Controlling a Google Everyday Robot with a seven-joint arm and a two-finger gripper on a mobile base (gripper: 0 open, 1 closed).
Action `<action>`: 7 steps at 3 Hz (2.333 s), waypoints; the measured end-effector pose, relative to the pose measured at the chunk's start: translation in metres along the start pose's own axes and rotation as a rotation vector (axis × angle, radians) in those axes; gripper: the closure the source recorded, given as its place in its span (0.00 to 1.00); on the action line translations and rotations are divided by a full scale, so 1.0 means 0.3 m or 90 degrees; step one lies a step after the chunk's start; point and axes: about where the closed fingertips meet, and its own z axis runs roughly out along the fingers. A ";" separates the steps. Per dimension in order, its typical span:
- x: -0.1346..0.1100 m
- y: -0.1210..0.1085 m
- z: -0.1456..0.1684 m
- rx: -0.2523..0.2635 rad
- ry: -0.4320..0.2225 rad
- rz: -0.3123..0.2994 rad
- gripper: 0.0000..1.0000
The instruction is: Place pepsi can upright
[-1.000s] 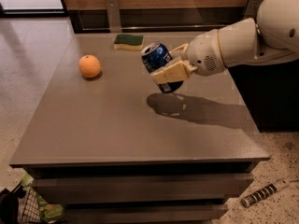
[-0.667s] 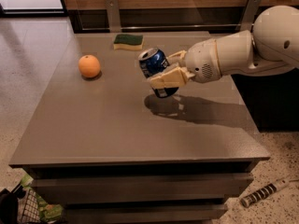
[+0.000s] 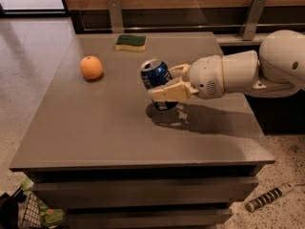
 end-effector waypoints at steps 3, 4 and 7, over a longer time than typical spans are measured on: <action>0.031 0.093 0.096 -0.017 -0.043 -0.038 1.00; 0.071 0.094 0.118 -0.030 -0.068 -0.014 1.00; 0.109 0.080 0.115 -0.034 -0.092 0.017 0.77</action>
Offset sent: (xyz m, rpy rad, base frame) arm -0.0247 0.0301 -0.0141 0.0402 -0.0975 0.0356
